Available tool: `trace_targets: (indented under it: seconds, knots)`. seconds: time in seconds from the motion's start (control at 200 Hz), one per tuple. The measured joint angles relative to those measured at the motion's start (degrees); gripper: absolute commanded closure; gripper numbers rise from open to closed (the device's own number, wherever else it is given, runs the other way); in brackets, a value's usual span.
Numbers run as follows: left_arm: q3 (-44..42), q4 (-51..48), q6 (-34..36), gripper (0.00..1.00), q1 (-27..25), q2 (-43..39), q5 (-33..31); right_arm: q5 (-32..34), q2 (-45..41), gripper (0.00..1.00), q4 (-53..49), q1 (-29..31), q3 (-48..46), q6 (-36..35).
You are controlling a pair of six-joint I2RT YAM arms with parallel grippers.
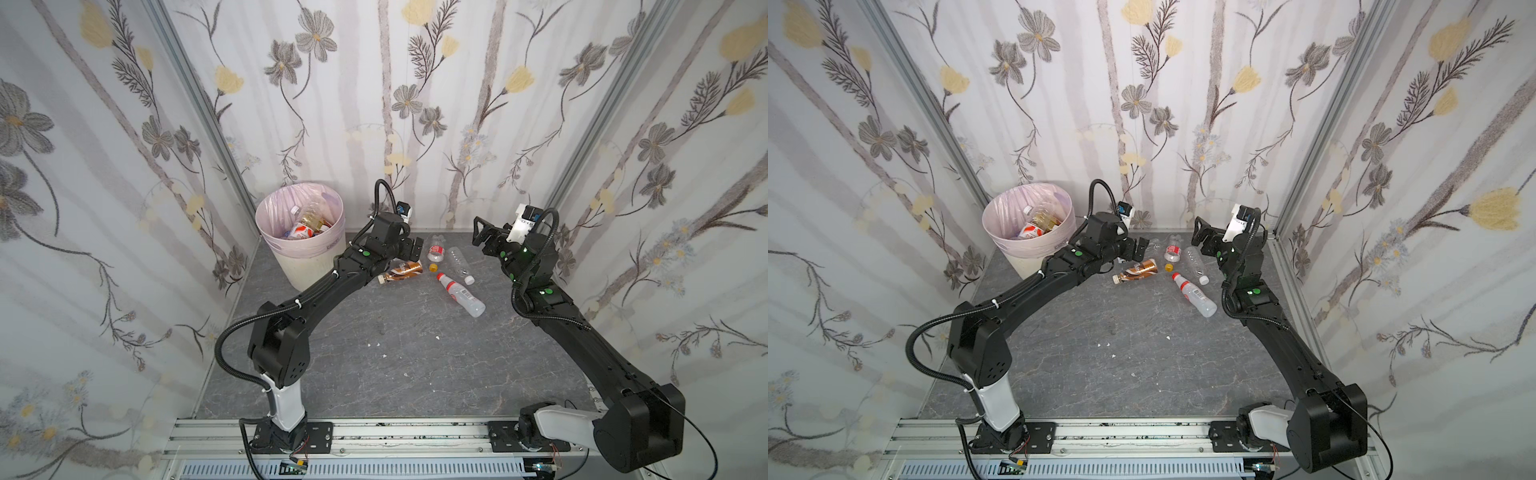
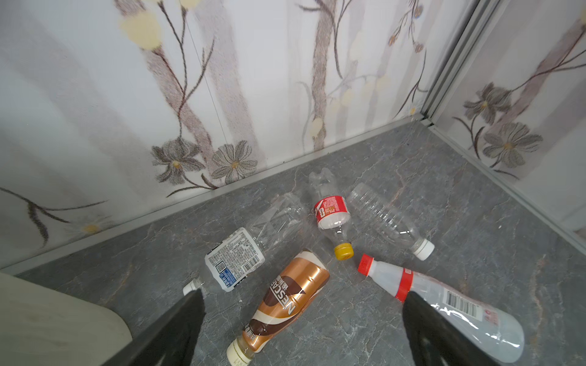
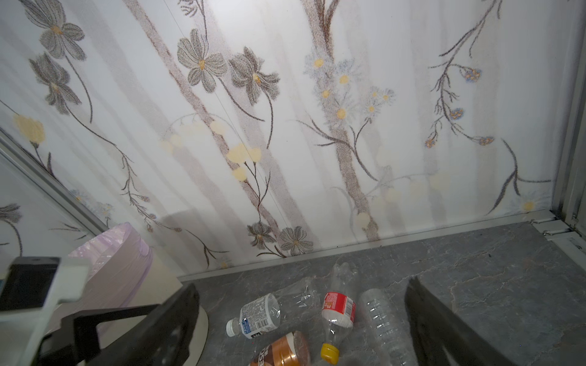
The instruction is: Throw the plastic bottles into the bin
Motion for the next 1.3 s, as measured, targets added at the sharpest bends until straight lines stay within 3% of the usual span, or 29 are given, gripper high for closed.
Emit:
trace_targets:
  seconds: [0.165, 0.325, 0.864, 1.304]
  knots:
    - [9.46, -6.88, 4.02, 0.00, -0.04, 11.85, 1.40, -2.91, -0.94, 0.00, 0.04, -2.03, -3.10, 3.39]
    - [12.66, -10.43, 7.08, 0.00, 0.09, 17.18, 2.03, -5.84, -0.90, 0.00, 1.14, -2.97, -3.15, 4.92]
    - [15.19, -15.39, 12.85, 0.01, 1.27, 24.33, 3.52, -9.97, 1.14, 0.00, 4.28, -5.75, -4.94, 8.94]
    - [17.53, -16.72, 13.90, 0.11, 1.36, 27.41, 3.50, -11.41, 1.70, 0.00, 5.62, -7.13, -5.86, 10.47]
